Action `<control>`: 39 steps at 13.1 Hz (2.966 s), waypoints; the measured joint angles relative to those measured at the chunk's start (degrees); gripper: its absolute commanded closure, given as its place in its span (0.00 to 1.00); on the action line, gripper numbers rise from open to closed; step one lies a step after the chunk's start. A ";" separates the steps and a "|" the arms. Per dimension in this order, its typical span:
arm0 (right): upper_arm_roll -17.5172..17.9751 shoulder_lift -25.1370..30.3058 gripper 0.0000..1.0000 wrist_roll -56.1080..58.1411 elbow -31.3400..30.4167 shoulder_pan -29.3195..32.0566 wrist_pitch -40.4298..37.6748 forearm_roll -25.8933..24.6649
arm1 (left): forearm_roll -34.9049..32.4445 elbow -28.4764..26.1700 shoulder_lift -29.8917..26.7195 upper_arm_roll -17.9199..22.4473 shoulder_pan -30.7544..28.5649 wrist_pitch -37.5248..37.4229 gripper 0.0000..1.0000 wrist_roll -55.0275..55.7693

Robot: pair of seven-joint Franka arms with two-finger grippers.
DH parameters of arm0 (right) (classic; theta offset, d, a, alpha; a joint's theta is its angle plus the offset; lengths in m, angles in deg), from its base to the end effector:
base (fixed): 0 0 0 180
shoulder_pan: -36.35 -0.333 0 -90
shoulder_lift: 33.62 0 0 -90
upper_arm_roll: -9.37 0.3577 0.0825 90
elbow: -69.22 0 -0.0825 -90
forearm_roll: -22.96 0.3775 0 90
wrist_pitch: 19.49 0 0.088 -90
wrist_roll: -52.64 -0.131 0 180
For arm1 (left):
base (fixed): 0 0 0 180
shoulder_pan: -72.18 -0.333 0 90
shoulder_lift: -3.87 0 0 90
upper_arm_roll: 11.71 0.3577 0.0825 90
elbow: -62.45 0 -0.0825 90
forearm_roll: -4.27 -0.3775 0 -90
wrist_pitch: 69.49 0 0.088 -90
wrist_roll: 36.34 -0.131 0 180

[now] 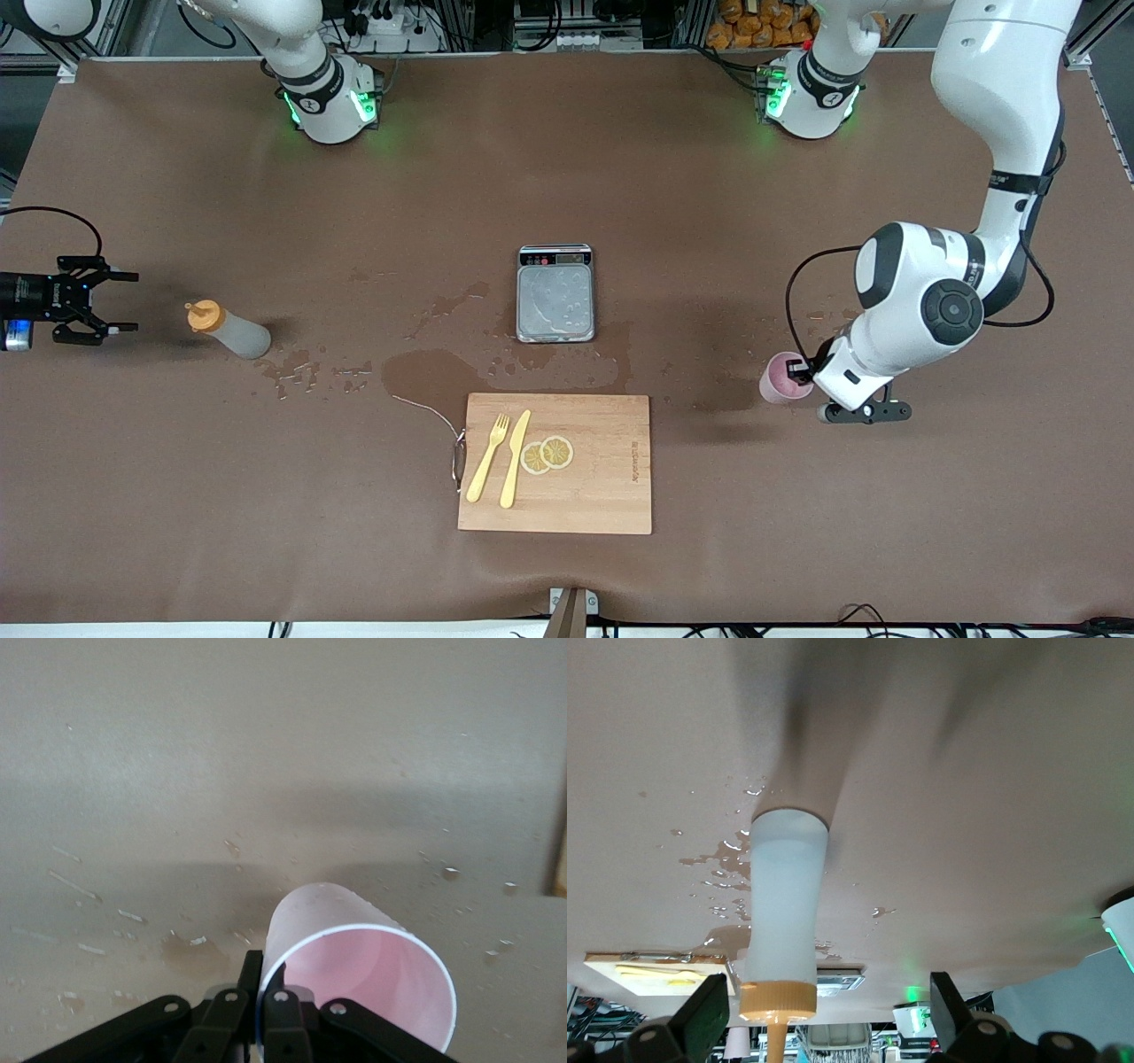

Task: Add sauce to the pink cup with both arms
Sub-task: 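Carry the pink cup with the left gripper onto the silver scale, then set the cup on the scale and open the left gripper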

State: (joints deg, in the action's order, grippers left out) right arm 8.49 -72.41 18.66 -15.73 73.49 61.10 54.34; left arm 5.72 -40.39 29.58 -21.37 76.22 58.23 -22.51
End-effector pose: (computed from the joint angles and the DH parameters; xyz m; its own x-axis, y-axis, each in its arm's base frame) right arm 0.5467 -0.3304 0.2801 0.1049 -0.6058 -0.7887 -0.9806 -0.1950 0.0193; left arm 0.6455 -0.1484 0.3203 0.9990 0.0325 -0.0320 0.0352 -0.9955 0.0875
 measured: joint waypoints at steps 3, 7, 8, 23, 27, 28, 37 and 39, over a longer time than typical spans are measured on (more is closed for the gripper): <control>-0.07 -0.32 0.00 -0.24 0.00 0.05 0.02 1.14 | 0.00 0.00 -1.83 -2.60 0.02 -2.08 1.00 4.94; -0.15 -1.64 0.00 -0.51 0.00 0.80 0.70 2.40 | 0.00 0.00 -3.35 -9.06 0.20 -2.69 1.00 15.29; -0.13 -2.11 0.00 -1.14 0.00 0.80 1.09 2.55 | 0.00 0.02 -3.62 -10.90 0.25 -3.14 1.00 17.95; 0.06 -3.17 0.00 -4.05 0.08 0.80 1.66 4.16 | 0.00 6.44 -0.73 -17.66 12.10 -3.48 1.00 38.60; -0.06 -3.23 0.00 -4.27 0.08 1.00 1.46 4.21 | -0.56 10.85 4.71 -17.05 16.25 -3.47 1.00 40.85; -0.07 -3.44 0.00 -4.40 0.04 1.02 1.47 4.22 | -1.57 11.79 6.05 -16.80 17.19 -3.47 1.00 41.89; 0.26 -7.28 0.00 -4.58 -0.02 0.99 2.81 6.35 | -5.51 12.74 12.67 -16.37 20.97 -3.54 1.00 44.38; 0.45 -7.80 0.00 -4.59 -0.02 0.81 3.08 7.41 | -5.85 12.77 13.49 -16.34 21.41 -3.54 1.00 44.55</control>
State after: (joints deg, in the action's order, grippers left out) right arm 8.94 -80.21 14.07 -15.75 74.30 64.18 61.75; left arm -0.12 -27.63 43.07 -37.71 97.64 54.69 22.05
